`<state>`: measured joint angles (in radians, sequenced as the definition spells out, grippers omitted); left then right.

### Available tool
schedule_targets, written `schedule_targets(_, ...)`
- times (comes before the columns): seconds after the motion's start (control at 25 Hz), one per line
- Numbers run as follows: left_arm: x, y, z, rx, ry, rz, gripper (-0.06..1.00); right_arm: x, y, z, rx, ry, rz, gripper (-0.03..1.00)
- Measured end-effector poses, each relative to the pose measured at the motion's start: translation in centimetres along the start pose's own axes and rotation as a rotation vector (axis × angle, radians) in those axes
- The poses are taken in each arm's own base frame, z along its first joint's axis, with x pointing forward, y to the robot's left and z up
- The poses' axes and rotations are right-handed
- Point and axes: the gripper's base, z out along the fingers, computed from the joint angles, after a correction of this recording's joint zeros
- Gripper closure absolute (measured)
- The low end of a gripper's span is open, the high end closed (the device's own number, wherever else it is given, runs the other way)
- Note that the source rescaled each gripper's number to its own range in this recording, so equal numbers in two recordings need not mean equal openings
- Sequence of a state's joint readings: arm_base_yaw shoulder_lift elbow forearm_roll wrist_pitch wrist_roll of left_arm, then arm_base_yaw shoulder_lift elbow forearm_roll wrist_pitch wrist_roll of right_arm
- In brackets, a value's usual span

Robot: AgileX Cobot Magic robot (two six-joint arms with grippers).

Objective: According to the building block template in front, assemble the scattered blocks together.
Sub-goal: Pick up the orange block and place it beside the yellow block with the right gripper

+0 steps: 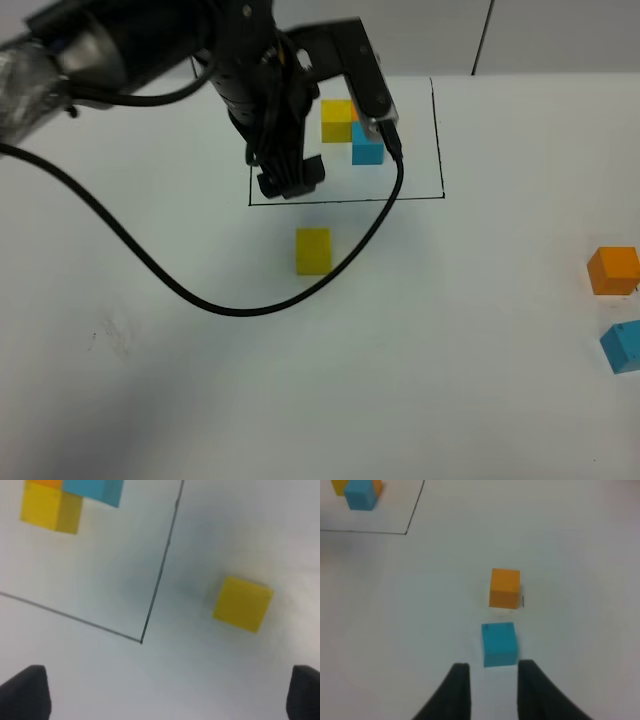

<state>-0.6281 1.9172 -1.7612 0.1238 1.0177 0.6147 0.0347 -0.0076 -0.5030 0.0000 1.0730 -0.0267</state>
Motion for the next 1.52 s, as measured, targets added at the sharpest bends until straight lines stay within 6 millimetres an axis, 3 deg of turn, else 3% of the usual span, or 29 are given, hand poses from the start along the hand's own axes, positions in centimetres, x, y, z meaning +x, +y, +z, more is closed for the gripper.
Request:
schedule_targets(0.2, 3.0, -0.8, -9.7, -0.043, -0.027, -0.068, 0.02, 0.0, 0.0, 0.0, 0.0, 0.0, 0.0, 0.97)
schedule_targets(0.52, 9.2, -3.4, -23.7, -0.256, -0.305, -0.193, 0.19, 0.0, 0.0, 0.0, 0.0, 0.0, 0.0, 0.97)
schedule_targets(0.68, 13.9, -6.3, -28.2, -0.329, -0.408, -0.236, 0.24, 0.0, 0.0, 0.0, 0.0, 0.0, 0.0, 0.97)
schedule_targets(0.84, 19.6, -9.8, -30.0, -0.417, -0.436, -0.275, 0.26, 0.0, 0.0, 0.0, 0.0, 0.0, 0.0, 0.97)
schedule_targets(1.12, 28.6, -16.0, -29.1, -0.55, -0.465, -0.308, 0.26, 0.0, 0.0, 0.0, 0.0, 0.0, 0.0, 0.97)
schedule_targets(1.36, 32.9, -21.1, -27.0, -0.529, -0.592, -0.349, 0.26, 0.0, 0.0, 0.0, 0.0, 0.0, 0.0, 0.97)
schedule_targets(1.52, 33.6, -23.9, -25.4, -0.531, -0.618, -0.397, 0.26, 0.0, 0.0, 0.0, 0.0, 0.0, 0.0, 0.97)
